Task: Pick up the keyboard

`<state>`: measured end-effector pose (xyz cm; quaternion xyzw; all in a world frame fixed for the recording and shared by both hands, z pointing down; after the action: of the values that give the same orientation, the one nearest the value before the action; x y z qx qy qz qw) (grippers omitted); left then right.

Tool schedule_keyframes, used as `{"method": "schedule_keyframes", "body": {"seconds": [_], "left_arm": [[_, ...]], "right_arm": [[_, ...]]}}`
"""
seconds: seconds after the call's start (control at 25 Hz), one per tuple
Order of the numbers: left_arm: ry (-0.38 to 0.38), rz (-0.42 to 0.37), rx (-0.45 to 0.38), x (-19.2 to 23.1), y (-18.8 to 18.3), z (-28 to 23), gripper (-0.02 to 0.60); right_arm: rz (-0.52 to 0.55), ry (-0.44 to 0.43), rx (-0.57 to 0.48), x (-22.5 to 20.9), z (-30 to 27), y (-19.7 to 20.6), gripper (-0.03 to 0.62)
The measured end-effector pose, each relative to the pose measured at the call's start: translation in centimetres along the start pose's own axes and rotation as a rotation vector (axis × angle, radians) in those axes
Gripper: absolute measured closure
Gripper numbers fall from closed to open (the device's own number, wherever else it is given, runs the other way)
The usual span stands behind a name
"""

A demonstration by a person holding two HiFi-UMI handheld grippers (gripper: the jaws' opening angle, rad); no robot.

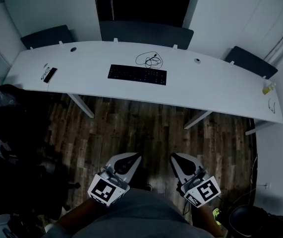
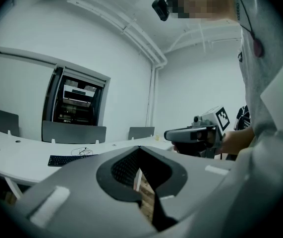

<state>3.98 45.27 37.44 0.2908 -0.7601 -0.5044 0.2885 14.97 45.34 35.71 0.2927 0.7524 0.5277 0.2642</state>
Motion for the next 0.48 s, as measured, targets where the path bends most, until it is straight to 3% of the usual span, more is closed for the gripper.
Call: {"method": "schedule_keyframes", "body": {"seconds": [0.48], "left_arm": [[0.008, 0.0, -0.037, 12.3, -3.8, -2.8, 0.578]], "right_arm": [[0.023, 0.001, 0.034, -3.8, -11.0, -4.8, 0.588]]}}
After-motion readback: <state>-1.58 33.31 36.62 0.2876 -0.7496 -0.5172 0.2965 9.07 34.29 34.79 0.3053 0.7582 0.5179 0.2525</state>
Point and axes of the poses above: the fingertips, and each gripper's own axes: z backward along the fingers, x to its left, y out of its underside, the point moved 1 cm from there along z, backward along the fingers, and after that the axes turned 10 degrees about x, right-handed, at the moved point
